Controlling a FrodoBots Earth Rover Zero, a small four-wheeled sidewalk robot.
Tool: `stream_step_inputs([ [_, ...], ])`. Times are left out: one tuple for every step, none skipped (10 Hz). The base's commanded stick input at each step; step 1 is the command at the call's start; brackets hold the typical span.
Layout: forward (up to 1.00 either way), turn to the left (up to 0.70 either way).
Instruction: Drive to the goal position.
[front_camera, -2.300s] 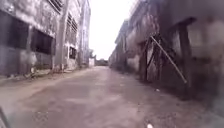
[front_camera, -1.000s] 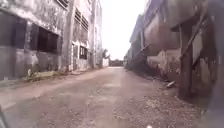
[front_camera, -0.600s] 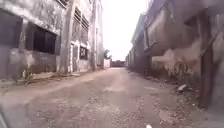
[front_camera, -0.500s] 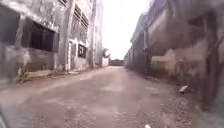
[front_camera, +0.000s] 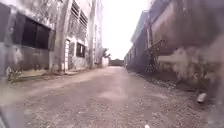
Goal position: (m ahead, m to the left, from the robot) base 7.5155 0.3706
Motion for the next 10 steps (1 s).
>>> stream_step_inputs([
  [1.00, 0.02],
  [1.00, 0.02],
  [1.00, 0.02],
  [1.00, 0.02],
  [1.00, 0.02],
  [1.00, 0.02],
  [1.00, 0.02],
  [1.00, 0.02],
  [1.00, 0.02],
  [1.00, 0.02],
])
